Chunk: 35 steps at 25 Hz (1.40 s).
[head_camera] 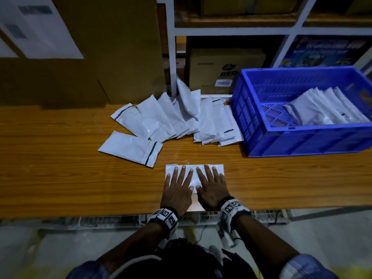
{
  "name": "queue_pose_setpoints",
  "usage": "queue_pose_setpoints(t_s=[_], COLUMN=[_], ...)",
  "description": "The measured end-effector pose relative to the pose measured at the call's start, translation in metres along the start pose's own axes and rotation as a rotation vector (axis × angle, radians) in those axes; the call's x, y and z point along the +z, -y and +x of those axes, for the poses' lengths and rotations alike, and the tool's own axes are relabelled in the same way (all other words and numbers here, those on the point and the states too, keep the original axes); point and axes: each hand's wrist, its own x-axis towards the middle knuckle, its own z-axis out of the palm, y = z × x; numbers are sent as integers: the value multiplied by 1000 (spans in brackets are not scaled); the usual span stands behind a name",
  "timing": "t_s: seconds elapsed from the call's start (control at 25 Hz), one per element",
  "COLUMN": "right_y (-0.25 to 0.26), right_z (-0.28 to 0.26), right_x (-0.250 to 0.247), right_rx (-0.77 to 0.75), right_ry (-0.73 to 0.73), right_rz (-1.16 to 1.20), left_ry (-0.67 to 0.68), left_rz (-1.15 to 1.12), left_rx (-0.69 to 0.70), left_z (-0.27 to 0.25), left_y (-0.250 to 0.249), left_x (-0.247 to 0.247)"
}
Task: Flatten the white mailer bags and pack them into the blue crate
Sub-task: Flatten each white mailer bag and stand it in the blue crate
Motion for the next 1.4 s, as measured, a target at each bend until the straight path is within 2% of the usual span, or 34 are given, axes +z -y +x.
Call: queue_pose_setpoints(t_s=[0.12, 0.28, 0.52, 0.68, 0.8, 1.0, 1.12, 1.16, 1.28, 1.32, 1.4], right_y=[-2, -4, 4, 9, 12, 11, 6, 2, -12, -14, -13], right_z=[3, 13, 16, 13, 7, -4, -5, -4, -4, -6, -12], right_x=[-25, -38, -59, -72, -86, -95, -70, -58, -18, -6, 14], right_rx=[-1, 11, -65, -78, -127, -198, -217, -196, -85, -62, -44], right_ry=[33, 95, -95, -185, -306, -391, -443, -399, -19, 28, -31], right_rz=[20, -132, -268, -257, -252, -263, -157, -121, -69, -59, 16], left_ry=[13, 48, -14, -30, -141, -361, -279, -210, -26, 25, 66], left_rz=[-1, -23, -285, -276, -112, 67, 111, 103, 58, 28, -44], left_rx=[-12, 5, -70, -124, -117, 43, 97, 96, 68, 55, 42], left_z=[0, -2, -7, 1, 12, 22, 14, 10, 0, -2, -5], left_y=[0, 1, -1, -7, -10, -13, -16, -16, -15, -14, -11], left_x=[-4, -8, -18, -45, -74, -102, -91, -82, -55, -48, -38])
